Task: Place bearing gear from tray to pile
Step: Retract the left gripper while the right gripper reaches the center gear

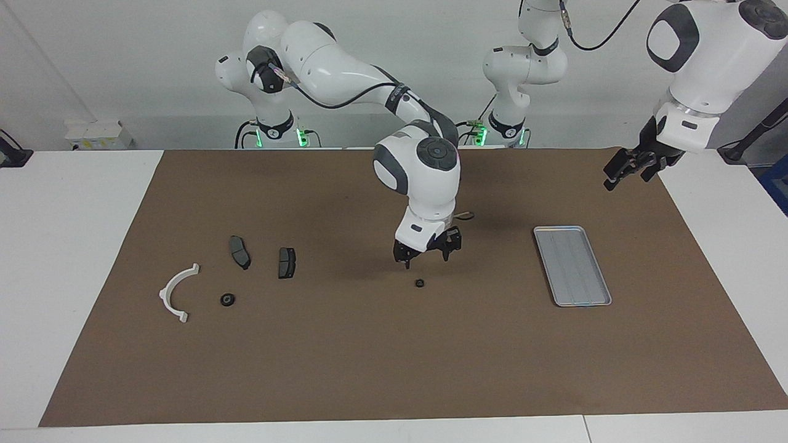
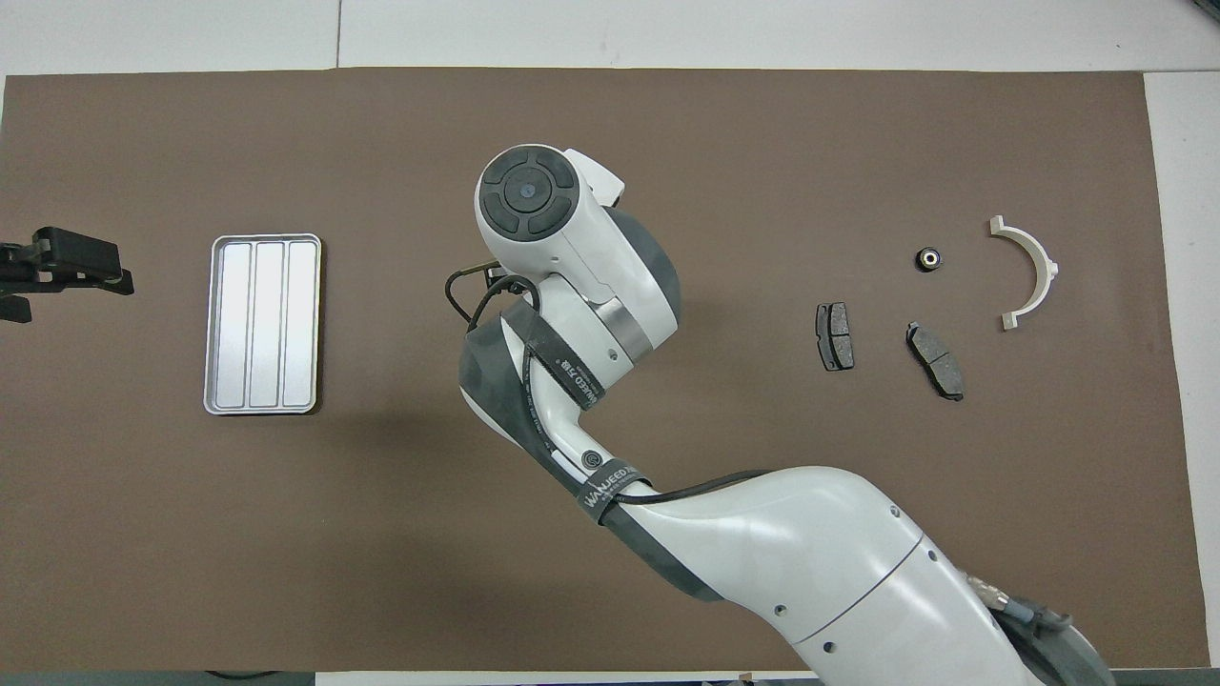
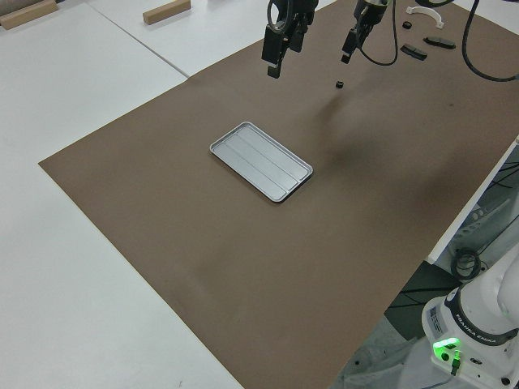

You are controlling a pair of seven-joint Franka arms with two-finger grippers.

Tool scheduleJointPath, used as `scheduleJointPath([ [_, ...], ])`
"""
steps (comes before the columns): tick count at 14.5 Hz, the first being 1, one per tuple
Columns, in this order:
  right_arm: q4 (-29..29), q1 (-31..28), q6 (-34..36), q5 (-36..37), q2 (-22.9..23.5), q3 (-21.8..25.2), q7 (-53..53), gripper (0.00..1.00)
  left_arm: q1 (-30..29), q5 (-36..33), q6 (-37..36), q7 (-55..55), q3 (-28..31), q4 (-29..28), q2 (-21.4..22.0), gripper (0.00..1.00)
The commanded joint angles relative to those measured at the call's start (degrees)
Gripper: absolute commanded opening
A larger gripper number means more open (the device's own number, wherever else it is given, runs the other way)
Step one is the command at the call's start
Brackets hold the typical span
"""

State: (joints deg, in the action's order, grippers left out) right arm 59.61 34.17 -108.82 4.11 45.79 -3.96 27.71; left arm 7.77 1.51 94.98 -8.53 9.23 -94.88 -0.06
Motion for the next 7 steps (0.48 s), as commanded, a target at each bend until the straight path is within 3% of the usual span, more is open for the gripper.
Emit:
scheduleJointPath([
  [1,-1.5,-0.1,-0.7,0.7,1.8,-0.1,1.0,1.00,-1.2,0.9,0.8,2.4,-0.9,-2.1,1.6,1.00],
  [7,3.9,-1.9,-6.1,-0.3,1.1,-0.2,0.2,1.00,-1.0,0.9,0.9,2.5,-0.9,-2.1,1.6,1.00],
])
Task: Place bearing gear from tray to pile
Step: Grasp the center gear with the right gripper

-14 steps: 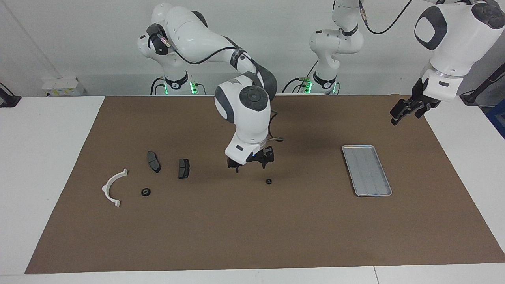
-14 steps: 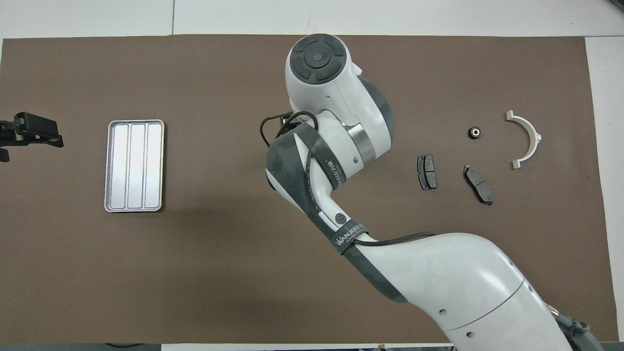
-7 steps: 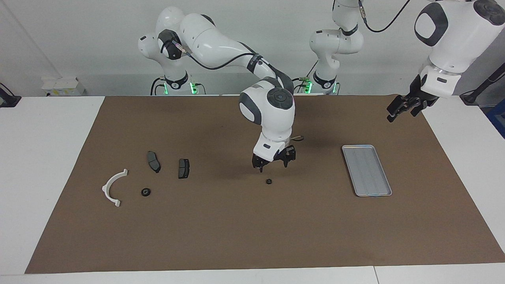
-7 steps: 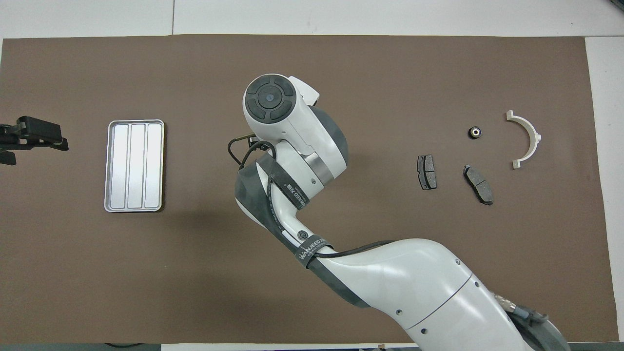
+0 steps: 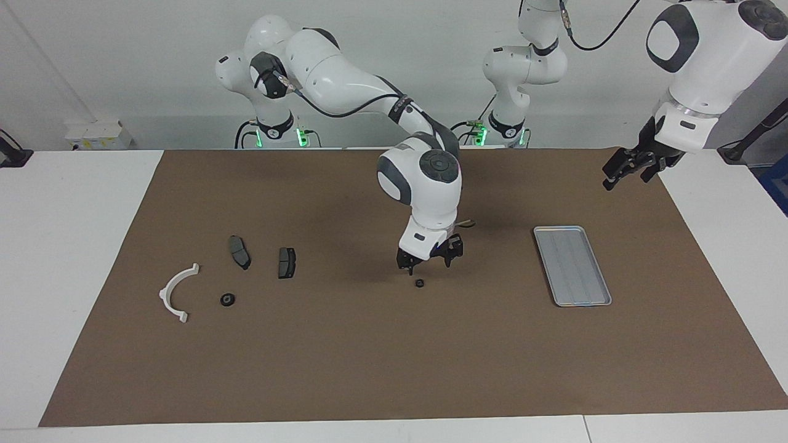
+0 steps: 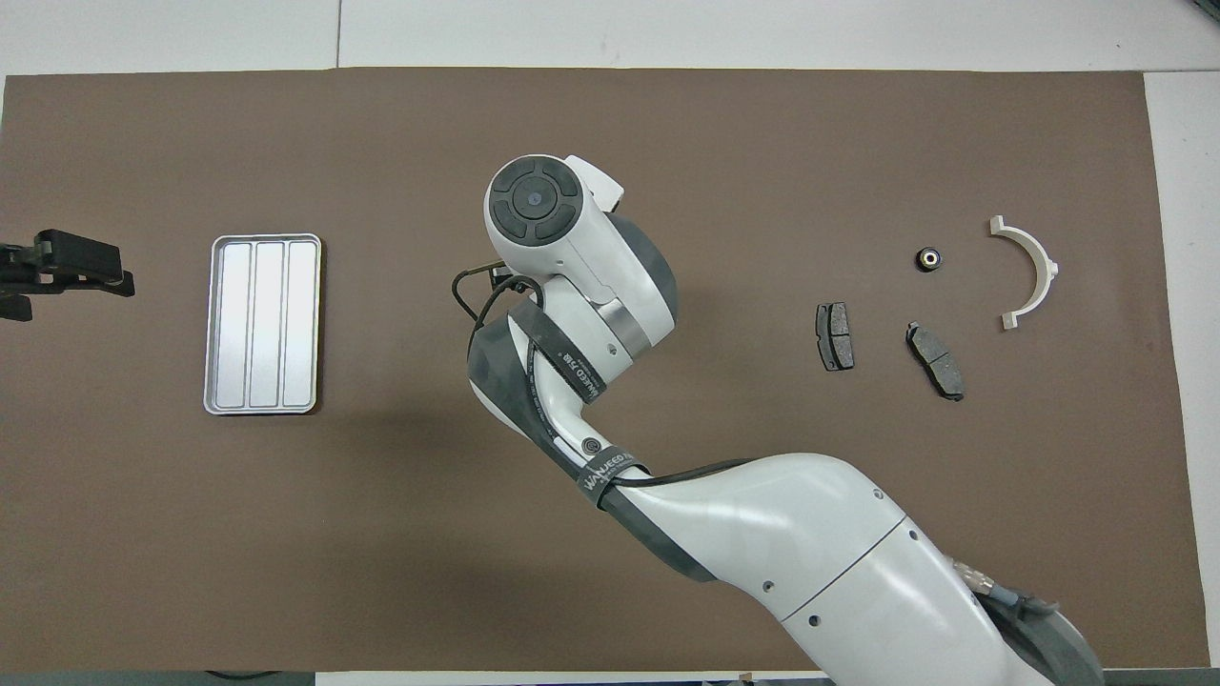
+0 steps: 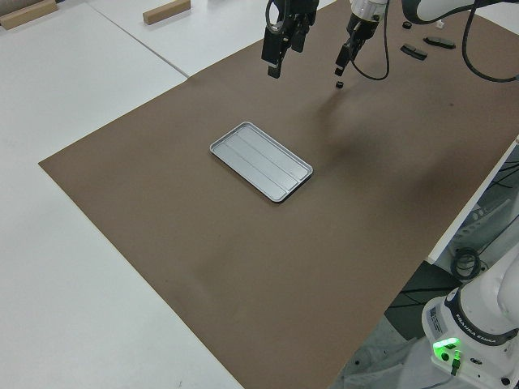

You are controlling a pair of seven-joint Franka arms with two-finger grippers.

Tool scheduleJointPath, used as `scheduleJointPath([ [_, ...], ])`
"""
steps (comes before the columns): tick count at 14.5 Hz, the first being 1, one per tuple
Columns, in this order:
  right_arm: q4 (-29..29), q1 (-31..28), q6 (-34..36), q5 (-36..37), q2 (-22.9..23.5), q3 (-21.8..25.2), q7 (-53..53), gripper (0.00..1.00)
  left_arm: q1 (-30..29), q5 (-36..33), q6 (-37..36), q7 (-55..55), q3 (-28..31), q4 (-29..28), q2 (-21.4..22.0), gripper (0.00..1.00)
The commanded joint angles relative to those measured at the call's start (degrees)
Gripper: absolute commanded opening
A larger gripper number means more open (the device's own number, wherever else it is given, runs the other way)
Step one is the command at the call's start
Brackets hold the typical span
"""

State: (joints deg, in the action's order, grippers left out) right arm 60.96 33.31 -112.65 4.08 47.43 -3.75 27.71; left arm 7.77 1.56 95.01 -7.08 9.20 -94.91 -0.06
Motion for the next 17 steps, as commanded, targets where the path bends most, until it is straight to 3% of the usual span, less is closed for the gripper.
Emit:
scheduleJointPath([
  [1,3.1,-1.1,-2.3,-0.3,-0.7,-0.4,0.3,1.00,-0.7,0.8,0.9,1.0,-0.9,-2.0,1.6,1.00],
  [13,12.7,-1.1,-10.3,-1.5,-2.7,-0.4,0.2,0.96,-2.1,0.8,0.4,0.6,-1.1,-1.9,1.6,1.00],
  [15,12.6,-1.1,-10.2,-1.5,-2.7,-0.4,0.2,0.81,-3.1,0.7,0.2,0.8,-1.8,-1.9,1.7,1.00],
  [16,12.6,-1.0,-10.2,-1.6,-2.7,-0.4,0.2,0.59,-3.0,0.8,0.3,0.9,-1.8,-1.9,1.7,1.00],
  [17,12.6,-1.0,-10.1,-1.6,-2.7,-0.4,0.2,0.27,-2.8,0.7,0.5,0.8,-1.8,-1.9,1.6,1.00],
])
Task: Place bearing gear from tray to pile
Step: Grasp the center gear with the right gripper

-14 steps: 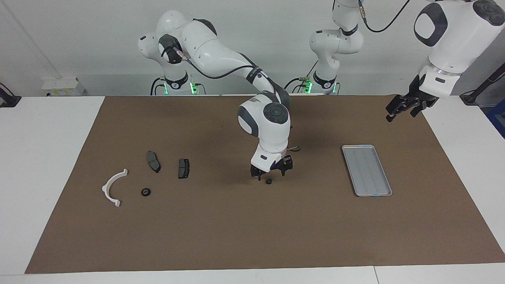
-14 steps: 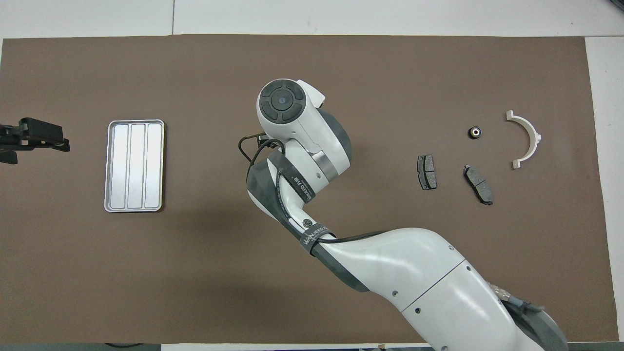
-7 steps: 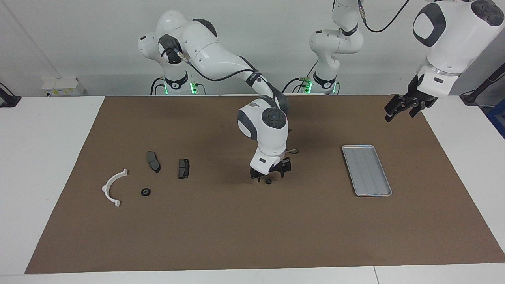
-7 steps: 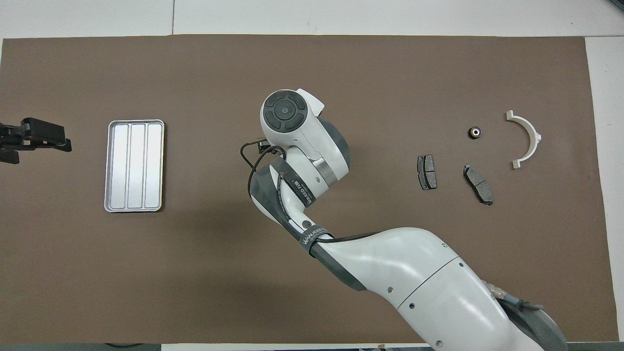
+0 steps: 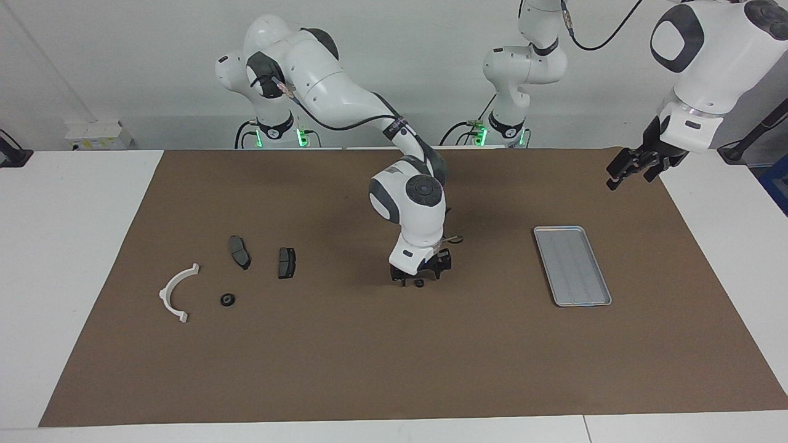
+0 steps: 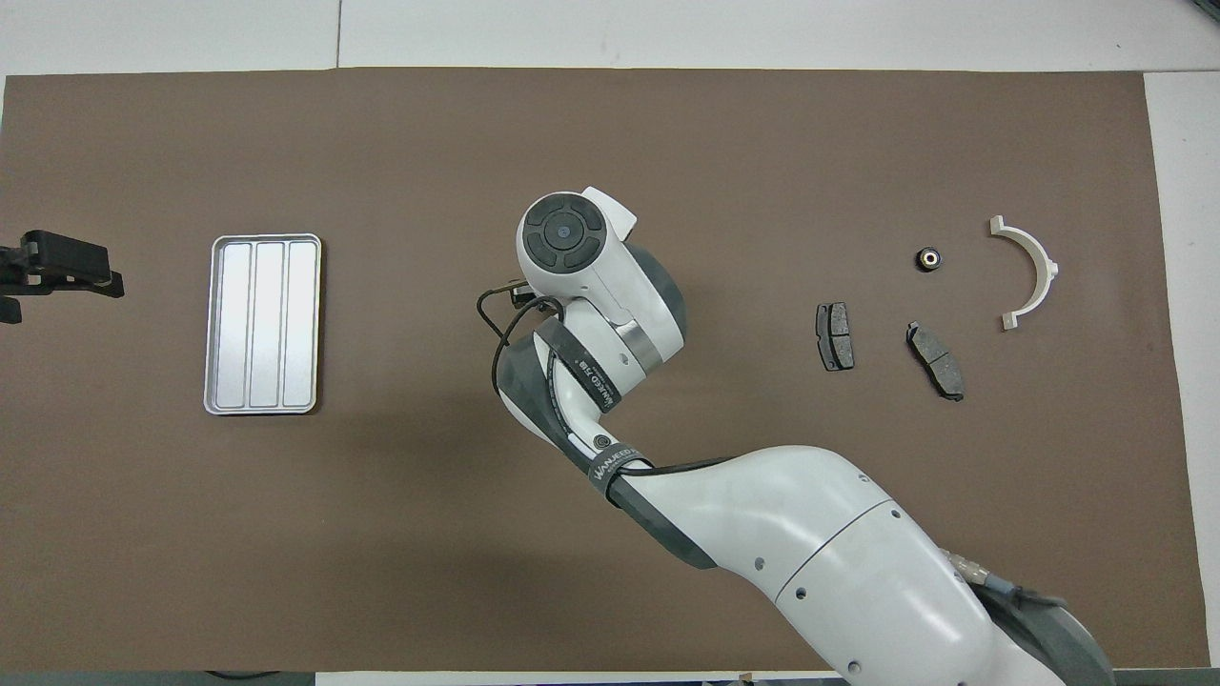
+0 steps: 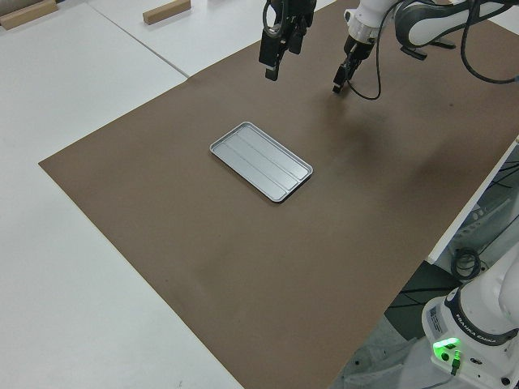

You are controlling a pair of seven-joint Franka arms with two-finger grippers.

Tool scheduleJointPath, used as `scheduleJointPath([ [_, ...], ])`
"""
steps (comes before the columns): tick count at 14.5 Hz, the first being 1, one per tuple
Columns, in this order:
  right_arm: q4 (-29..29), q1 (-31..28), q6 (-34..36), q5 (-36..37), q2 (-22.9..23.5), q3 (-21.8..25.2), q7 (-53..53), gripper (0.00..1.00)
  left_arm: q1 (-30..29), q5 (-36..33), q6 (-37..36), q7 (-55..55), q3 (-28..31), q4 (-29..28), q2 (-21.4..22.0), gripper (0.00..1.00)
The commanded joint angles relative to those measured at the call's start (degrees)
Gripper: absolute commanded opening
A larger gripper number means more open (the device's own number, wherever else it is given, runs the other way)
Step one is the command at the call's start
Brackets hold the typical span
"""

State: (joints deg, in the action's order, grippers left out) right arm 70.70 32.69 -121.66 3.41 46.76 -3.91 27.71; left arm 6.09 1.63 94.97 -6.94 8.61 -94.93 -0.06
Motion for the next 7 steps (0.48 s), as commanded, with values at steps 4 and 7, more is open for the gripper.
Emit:
scheduleJointPath([
  [4,2.3,-0.2,-0.2,-0.9,-2.1,-0.2,0.3,0.00,-1.0,0.7,0.6,0.4,-1.2,-1.7,1.6,1.00],
  [7,2.1,-0.4,0.3,-0.3,-2.5,-0.1,0.3,0.00,-1.0,0.7,0.5,0.3,-1.1,-1.7,1.6,1.00],
])
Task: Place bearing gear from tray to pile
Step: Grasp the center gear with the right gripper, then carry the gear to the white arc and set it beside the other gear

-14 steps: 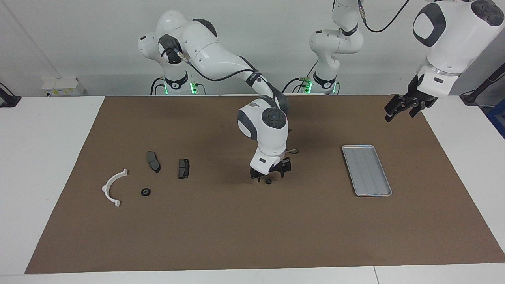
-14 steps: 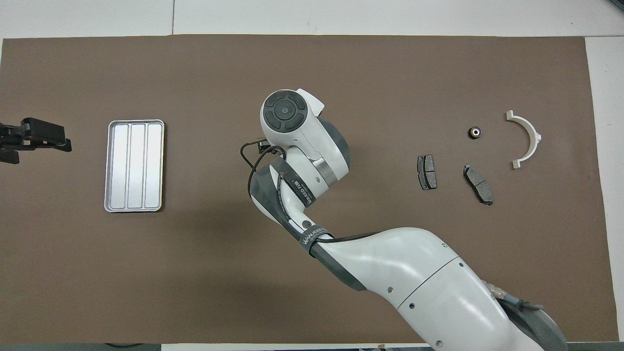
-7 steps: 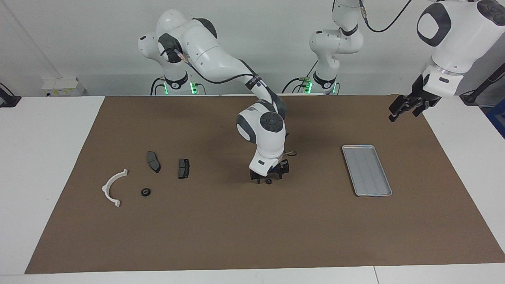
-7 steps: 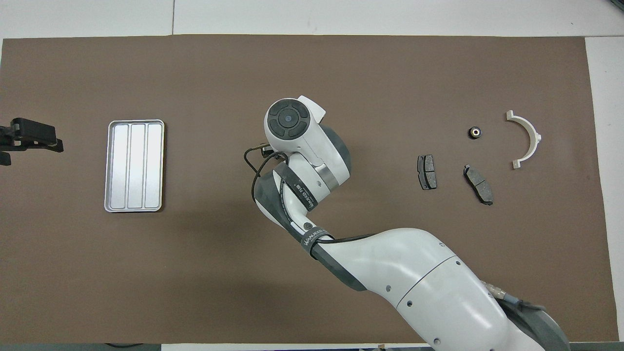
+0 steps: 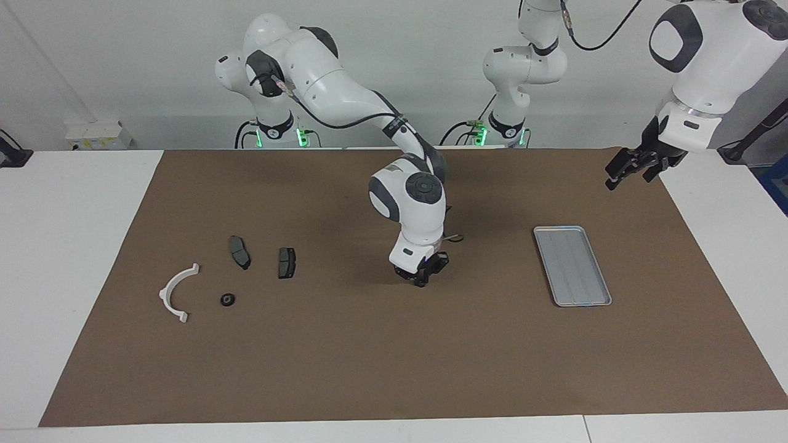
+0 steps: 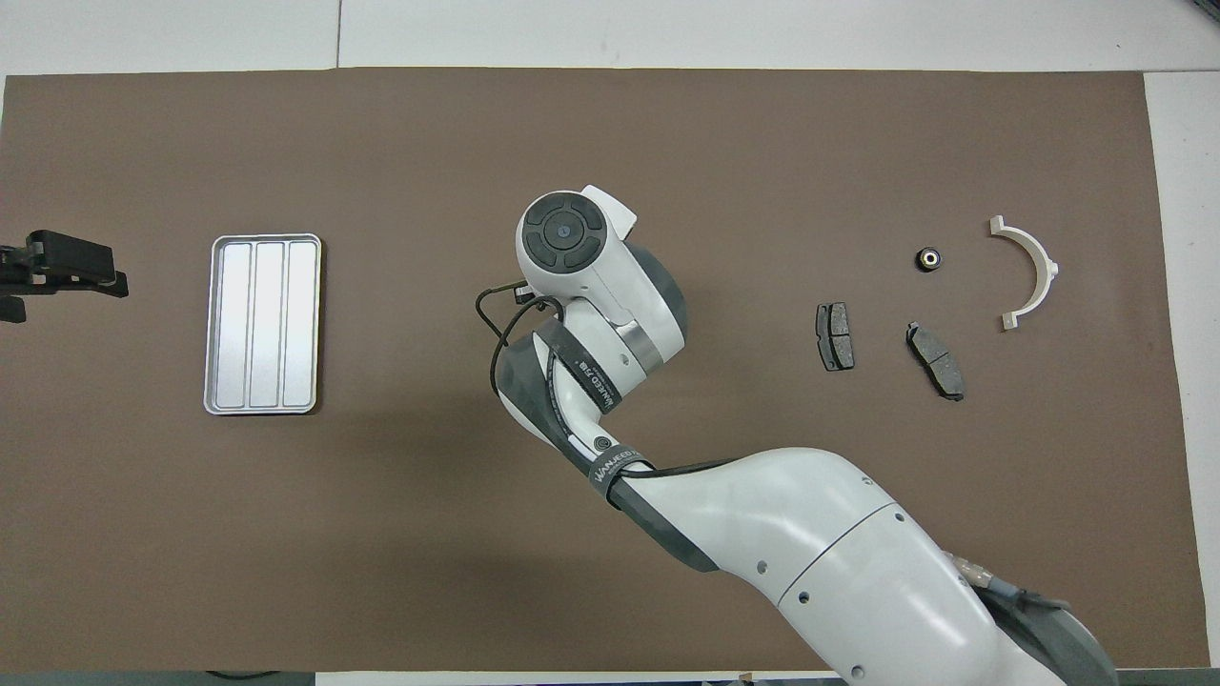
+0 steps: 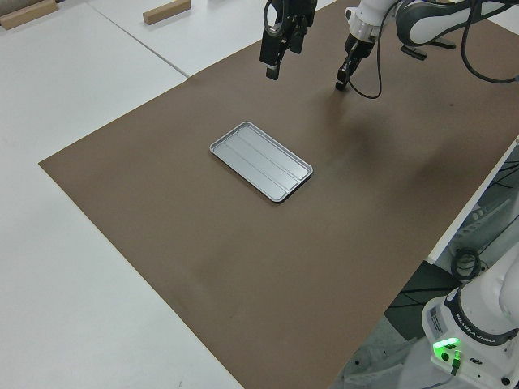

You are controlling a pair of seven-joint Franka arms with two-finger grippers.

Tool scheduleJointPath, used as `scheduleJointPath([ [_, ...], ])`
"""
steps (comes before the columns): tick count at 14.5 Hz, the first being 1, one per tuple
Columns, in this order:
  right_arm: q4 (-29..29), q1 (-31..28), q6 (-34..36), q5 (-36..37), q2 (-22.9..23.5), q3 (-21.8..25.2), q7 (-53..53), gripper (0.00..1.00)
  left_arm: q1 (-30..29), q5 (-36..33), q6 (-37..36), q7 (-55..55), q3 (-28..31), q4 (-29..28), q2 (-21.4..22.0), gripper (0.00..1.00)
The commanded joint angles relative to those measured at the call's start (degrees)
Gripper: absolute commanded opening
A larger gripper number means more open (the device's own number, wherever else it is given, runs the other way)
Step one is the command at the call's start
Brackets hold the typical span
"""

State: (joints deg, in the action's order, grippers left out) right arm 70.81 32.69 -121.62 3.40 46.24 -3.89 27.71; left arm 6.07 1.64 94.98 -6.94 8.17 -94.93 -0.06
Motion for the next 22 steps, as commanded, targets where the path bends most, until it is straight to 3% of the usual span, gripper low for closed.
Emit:
scheduleJointPath([
  [1,1.7,-0.5,1.4,0.4,-2.1,-0.1,0.2,0.00,-0.9,0.7,0.5,0.3,-0.7,-1.7,1.6,1.00],
  [4,1.3,-2.2,4.2,0.8,-4.3,0.5,-1.7,0.00,-1.0,0.7,0.5,0.3,-0.7,-1.8,1.6,1.00],
  [10,-0.6,-16.9,11.3,-0.1,-10.8,-0.2,-22.4,0.00,-0.6,0.7,0.4,0.2,-0.7,-1.8,1.6,1.00],
  [14,1.0,-26.3,14.7,0.2,-12.1,-0.1,-35.0,0.00,-0.6,0.7,0.4,0.2,-0.7,-1.8,1.6,1.00],
  [20,19.9,-30.7,5.2,0.0,-19.5,-0.1,-40.1,0.00,-0.6,0.7,0.4,0.2,-0.7,-1.8,1.6,1.00],
  [22,23.0,-30.8,2.8,0.0,-20.1,-0.1,-40.1,0.00,-0.6,0.7,0.4,0.2,-0.7,-1.8,1.6,1.00],
])
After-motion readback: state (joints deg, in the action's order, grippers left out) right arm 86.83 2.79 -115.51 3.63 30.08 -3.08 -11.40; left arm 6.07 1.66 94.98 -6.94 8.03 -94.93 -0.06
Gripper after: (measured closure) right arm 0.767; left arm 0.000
